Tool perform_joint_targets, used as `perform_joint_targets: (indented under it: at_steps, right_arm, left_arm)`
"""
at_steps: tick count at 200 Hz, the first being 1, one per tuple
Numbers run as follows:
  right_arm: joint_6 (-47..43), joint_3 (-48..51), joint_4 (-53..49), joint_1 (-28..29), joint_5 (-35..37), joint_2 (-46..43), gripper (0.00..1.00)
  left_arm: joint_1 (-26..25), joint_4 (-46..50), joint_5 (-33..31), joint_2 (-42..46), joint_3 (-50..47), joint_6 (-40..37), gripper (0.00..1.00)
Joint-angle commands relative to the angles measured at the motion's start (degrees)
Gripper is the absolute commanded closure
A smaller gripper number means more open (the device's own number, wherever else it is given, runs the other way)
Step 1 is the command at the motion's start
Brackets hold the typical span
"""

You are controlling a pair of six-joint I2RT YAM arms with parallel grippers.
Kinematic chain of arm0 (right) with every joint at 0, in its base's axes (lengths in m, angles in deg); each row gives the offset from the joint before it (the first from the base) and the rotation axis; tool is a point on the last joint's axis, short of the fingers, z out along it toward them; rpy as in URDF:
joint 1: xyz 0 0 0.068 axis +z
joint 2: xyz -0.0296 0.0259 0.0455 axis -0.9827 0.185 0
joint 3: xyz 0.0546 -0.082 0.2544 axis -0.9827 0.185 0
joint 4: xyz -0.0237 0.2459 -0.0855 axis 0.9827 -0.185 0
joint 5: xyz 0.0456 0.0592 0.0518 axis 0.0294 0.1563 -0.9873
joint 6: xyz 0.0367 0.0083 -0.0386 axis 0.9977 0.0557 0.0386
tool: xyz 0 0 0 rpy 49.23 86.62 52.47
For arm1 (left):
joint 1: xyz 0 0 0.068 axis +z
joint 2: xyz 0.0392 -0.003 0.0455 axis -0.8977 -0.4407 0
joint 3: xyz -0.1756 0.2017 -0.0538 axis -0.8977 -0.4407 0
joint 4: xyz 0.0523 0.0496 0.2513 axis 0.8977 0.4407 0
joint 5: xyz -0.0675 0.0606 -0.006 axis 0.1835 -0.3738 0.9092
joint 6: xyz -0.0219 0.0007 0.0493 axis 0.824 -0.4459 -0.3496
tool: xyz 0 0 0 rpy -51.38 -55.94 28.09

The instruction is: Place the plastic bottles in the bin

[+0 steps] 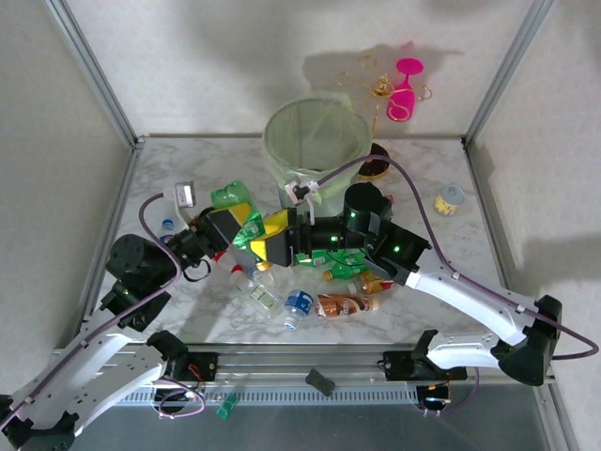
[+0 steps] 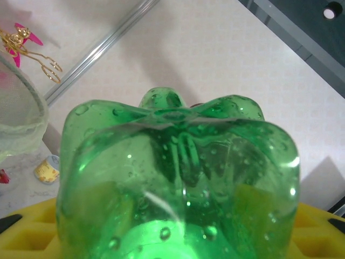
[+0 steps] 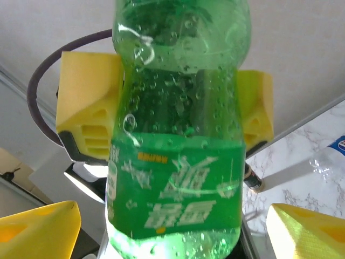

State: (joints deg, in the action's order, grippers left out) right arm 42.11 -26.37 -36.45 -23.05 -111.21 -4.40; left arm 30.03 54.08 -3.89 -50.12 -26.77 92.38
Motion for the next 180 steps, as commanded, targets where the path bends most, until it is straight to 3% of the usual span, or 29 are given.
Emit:
perform_joint_targets:
  at_steps: [1, 40, 94, 119, 180]
  right_arm:
    - [1.9, -2.6, 3.2, 0.5, -1.1, 0.6, 0.12]
    - [3.0, -2.3, 4.1, 0.5, -1.3, 1.6, 0.16]
    - [3.5, -0.8, 5.1, 0.5, -1.0, 1.1, 0.38]
    - [3.5, -0.1, 5.4, 0.4, -0.1, 0.2, 0.40]
    - [3.7, 1.5, 6.5, 0.5, 1.3, -1.4, 0.43]
  left_arm:
    - [-1.1, -3.5, 1.9, 0.2, -0.3, -0.8, 0.48]
    - [-2.5, -3.2, 1.5, -0.3, 0.0, -2.0, 0.48]
    - [-3.7, -2.3, 0.7, -0.6, 0.5, -3.1, 0.46]
    - [-3.9, -0.5, -0.5, -0.2, 1.0, -4.3, 0.45]
    - [-4.1, 1.2, -3.0, 1.1, 2.4, -5.7, 0.24]
